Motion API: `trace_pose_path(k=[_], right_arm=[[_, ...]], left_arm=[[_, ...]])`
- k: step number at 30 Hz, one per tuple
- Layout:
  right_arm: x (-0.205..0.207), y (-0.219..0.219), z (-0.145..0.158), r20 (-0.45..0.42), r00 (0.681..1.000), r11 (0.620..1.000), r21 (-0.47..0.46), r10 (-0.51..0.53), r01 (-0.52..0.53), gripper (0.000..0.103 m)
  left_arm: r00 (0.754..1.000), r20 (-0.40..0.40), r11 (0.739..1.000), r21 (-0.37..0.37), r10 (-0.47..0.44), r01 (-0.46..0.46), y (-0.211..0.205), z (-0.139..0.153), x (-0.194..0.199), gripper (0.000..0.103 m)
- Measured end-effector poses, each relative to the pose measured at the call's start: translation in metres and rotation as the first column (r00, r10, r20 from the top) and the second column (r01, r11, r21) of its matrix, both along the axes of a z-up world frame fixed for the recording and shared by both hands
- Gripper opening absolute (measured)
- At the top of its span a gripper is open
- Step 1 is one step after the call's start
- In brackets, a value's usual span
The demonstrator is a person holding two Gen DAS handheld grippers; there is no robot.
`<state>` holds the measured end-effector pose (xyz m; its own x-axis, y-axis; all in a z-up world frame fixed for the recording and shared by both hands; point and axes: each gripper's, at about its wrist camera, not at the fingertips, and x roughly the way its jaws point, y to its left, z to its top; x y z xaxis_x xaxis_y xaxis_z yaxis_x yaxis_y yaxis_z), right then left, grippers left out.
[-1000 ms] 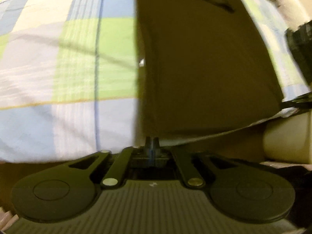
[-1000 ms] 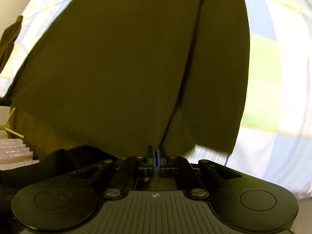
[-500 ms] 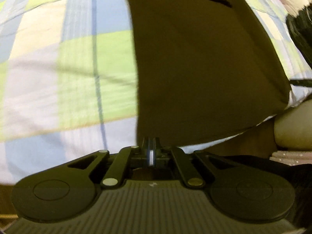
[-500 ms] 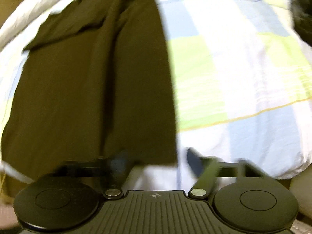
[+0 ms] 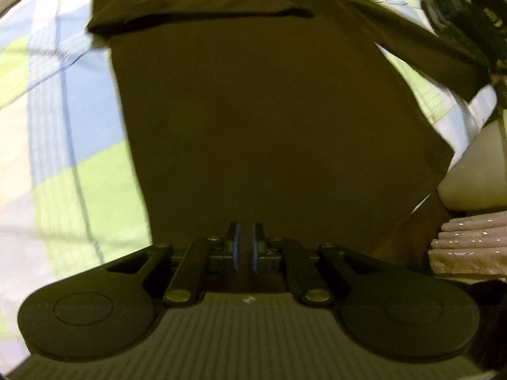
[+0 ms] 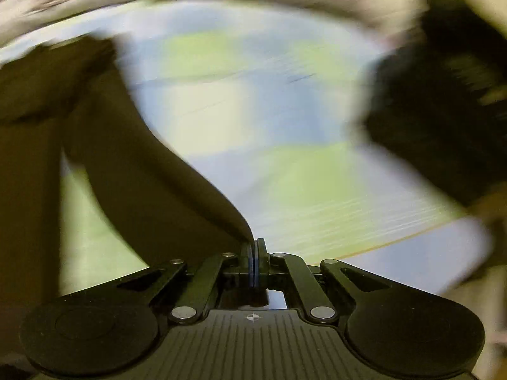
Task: Fold clothes
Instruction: 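Lift and lay the shirt flat on the bed, opening both grippers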
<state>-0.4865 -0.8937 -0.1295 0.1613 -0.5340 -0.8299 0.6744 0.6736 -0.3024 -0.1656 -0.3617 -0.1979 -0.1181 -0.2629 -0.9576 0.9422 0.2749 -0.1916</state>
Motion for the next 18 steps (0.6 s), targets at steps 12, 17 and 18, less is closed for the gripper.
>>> trace_pose_path(k=[12,17,18], right_arm=[[0.013,-0.008,0.01,0.191,0.977,0.988,0.138,-0.094,0.067,0.066],[0.077,0.034,-0.005,0.307,0.952,0.932,0.341,0.012,-0.122,0.066],[0.097,0.046,-0.005,0.342,0.938,0.919,0.353,0.048,-0.176,0.066]], left_arm=[[0.998,0.051,0.999,-0.043,-0.02,0.022,-0.026,0.009,-0.008,0.015],[0.986,0.167,0.996,-0.088,-0.019,0.034,-0.043,0.013,0.012,0.03],[0.979,0.201,0.994,-0.096,-0.023,0.043,-0.048,0.013,0.015,0.035]])
